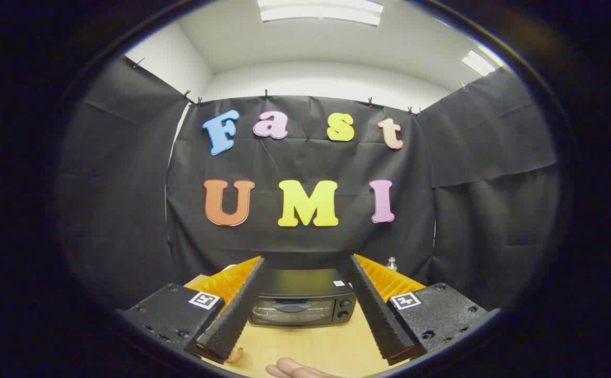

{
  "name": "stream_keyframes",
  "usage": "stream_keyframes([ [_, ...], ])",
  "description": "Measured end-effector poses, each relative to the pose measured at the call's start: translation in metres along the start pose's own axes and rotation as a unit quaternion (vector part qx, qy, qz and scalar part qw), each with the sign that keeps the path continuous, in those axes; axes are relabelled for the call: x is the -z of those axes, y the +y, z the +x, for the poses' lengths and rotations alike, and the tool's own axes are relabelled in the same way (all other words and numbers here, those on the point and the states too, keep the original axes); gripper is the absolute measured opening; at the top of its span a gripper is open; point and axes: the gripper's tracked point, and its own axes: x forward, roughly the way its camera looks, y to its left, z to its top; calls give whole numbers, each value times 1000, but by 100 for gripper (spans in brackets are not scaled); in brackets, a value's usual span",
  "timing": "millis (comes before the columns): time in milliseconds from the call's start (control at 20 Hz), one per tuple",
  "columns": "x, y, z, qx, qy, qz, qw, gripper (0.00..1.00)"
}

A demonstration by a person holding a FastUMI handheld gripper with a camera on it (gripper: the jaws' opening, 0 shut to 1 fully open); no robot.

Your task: Open the toaster oven, put the food inside, and close the toaster oven door.

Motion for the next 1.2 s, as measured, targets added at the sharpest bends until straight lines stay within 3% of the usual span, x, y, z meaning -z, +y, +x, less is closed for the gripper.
stream_keyframes([
  [150, -2, 2, -3, -15, -6, 26, 1000, 100],
  [650, 20, 26, 16, -40, 2, 3, 999, 100],
  [1200, 115, 24, 113, -24, 79, 3, 997, 100],
])
